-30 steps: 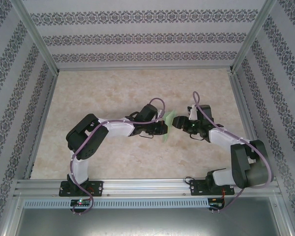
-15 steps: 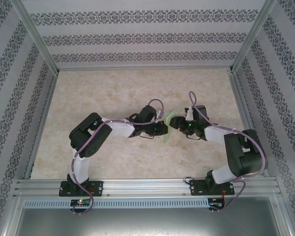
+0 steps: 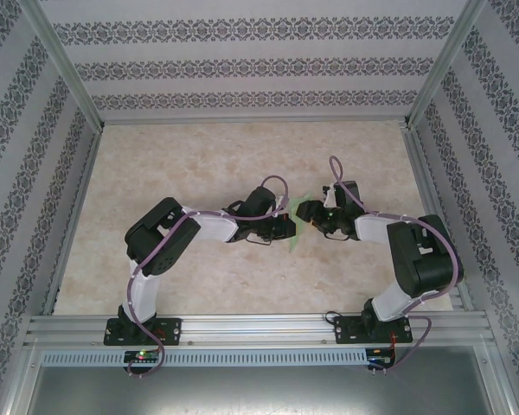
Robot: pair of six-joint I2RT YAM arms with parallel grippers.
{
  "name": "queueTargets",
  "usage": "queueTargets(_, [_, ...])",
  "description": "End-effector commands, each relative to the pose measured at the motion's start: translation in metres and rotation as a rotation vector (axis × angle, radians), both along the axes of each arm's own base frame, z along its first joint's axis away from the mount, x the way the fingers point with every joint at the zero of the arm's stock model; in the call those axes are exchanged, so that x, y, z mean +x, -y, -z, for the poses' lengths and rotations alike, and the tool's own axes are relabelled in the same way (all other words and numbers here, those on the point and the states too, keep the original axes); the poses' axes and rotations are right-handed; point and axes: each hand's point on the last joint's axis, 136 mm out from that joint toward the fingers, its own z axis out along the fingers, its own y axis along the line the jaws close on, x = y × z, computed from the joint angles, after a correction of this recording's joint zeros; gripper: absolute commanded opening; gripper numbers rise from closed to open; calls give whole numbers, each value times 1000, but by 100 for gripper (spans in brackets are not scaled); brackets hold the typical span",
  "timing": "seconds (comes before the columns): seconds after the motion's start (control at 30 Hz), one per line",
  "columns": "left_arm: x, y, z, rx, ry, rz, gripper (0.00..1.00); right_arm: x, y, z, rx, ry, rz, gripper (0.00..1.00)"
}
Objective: Fold a paper plane with a square sheet of paper (fold left side to right side)
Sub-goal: Fold the wing for the fifth time at the center of the table.
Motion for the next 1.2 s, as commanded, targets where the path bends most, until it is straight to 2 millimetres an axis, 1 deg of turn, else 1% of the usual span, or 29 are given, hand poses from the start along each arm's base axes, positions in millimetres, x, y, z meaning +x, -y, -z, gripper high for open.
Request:
queueTargets(0.0, [6, -1, 3, -25, -9, -13, 9, 7, -1, 2, -20, -13, 17, 53])
queueTargets(0.07, [6, -1, 4, -26, -9, -13, 9, 5, 0, 8, -33, -37, 20, 52])
queueTargets(0.27, [6, 0, 2, -31, -5, -13, 15, -1, 3, 24, -69, -105, 20, 51])
queueTargets(0.43, [6, 0, -3, -36, 4, -12, 21, -3, 2, 29, -74, -123, 17, 51])
queueTargets(0.57, [8, -5, -8, -32, 17, -23, 25, -3, 4, 30, -85, -125, 15, 51])
queueTargets(0.67, [11, -13, -11, -29, 23, -42, 36, -4, 4, 31, -88, -128, 12, 51])
queueTargets(0.8, [14, -20, -18, -63, 35, -53, 42, -4, 3, 31, -88, -128, 12, 51])
queueTargets(0.97, [20, -23, -20, -109, 24, -62, 45, -4, 3, 31, -89, -129, 11, 51])
queueTargets(1.17, [23, -15, -21, -149, 6, -45, 45, -4, 3, 31, -89, -129, 11, 51])
